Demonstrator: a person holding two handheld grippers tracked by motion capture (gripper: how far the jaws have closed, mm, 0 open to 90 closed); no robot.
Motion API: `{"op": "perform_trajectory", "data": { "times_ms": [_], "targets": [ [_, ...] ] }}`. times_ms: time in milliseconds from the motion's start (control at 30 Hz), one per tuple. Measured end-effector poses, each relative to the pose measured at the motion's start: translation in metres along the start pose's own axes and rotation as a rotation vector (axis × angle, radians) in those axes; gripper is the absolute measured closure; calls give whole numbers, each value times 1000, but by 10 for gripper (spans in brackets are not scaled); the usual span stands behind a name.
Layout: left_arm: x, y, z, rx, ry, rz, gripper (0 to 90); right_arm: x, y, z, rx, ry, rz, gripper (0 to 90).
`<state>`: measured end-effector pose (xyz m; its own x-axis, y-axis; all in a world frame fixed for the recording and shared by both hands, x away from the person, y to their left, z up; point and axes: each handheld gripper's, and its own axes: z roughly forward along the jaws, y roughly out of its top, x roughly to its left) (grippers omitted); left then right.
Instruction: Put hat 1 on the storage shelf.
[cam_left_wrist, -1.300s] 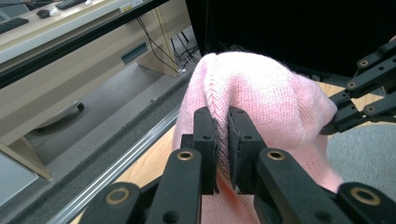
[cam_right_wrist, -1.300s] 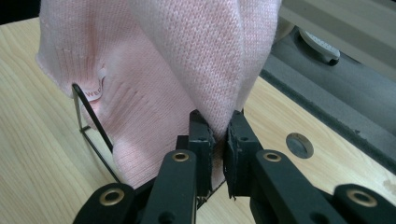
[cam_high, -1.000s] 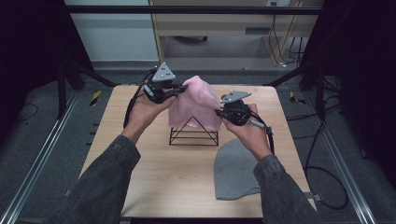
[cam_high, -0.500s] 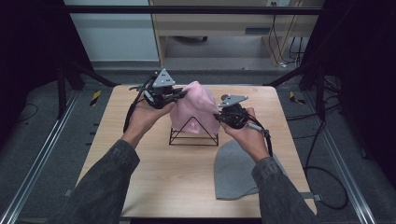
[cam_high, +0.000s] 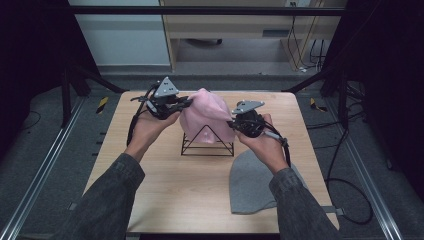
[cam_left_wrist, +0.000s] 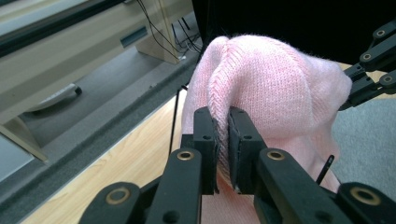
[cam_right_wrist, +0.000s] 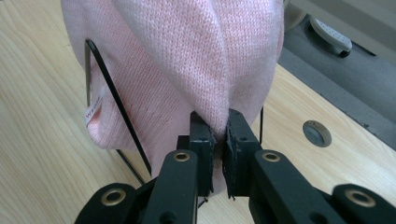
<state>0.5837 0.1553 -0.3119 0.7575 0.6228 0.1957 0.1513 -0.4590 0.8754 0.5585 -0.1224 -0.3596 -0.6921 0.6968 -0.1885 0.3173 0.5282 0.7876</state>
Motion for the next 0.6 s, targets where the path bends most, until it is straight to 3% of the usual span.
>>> {"op": "perform_trajectory", "data": {
  "times_ms": [200,333,600],
  "targets": [
    [6,5,-10,-24,23,5,828,1,10,-4,-23,-2,-3,835],
    [7,6,-14,-34,11,6,827,2,13,-4,-26,0,-11,835],
    [-7,-1,-3,17,-12,31,824,-1,-3,2,10,1,10,835]
  ]
}}
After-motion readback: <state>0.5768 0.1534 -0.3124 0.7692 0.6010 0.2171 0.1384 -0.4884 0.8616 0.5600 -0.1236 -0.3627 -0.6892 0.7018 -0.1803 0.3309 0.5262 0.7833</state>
